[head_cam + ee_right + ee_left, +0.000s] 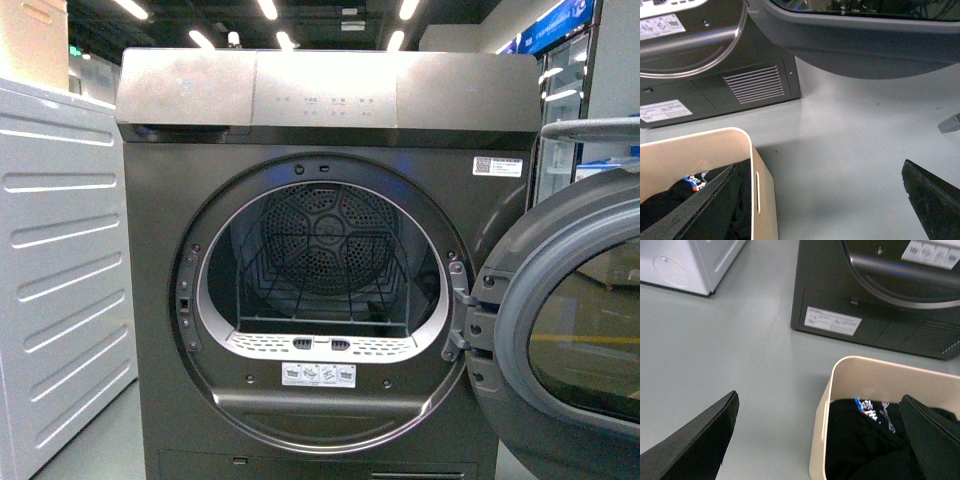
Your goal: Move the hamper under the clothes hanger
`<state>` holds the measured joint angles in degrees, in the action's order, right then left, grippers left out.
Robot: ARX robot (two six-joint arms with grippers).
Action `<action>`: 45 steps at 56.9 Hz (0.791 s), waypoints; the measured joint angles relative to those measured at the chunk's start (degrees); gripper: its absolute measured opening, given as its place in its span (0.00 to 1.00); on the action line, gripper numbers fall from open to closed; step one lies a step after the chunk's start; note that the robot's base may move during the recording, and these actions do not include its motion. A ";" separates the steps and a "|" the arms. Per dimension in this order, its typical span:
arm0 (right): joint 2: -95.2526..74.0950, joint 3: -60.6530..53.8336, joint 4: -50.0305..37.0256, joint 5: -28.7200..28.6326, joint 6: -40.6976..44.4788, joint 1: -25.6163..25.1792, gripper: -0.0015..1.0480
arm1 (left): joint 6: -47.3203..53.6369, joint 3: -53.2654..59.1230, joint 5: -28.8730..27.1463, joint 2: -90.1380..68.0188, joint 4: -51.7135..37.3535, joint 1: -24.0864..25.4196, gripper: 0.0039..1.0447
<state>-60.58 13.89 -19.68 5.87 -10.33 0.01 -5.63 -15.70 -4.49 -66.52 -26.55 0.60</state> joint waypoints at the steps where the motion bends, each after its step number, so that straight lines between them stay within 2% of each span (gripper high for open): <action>1: -1.14 0.28 -0.81 -0.07 0.07 -0.11 0.92 | 0.28 -0.55 -0.09 -2.54 -1.09 -0.20 0.94; 11: -19.12 3.45 -8.83 -2.16 1.31 -2.14 0.92 | 2.32 -3.50 -0.98 -23.63 -8.57 -1.57 0.94; 27: -42.34 4.98 -20.72 -4.46 2.27 -5.55 0.92 | 2.16 -5.77 -0.39 -44.87 -18.25 -1.88 0.94; 45: -50.53 9.44 -21.86 -7.41 -0.20 -1.73 0.92 | 2.08 -9.94 -0.35 -58.40 -22.62 -1.84 0.94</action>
<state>-111.11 23.33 -41.54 -1.54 -10.52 -1.72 -3.55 -25.65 -4.84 -124.92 -49.17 -1.23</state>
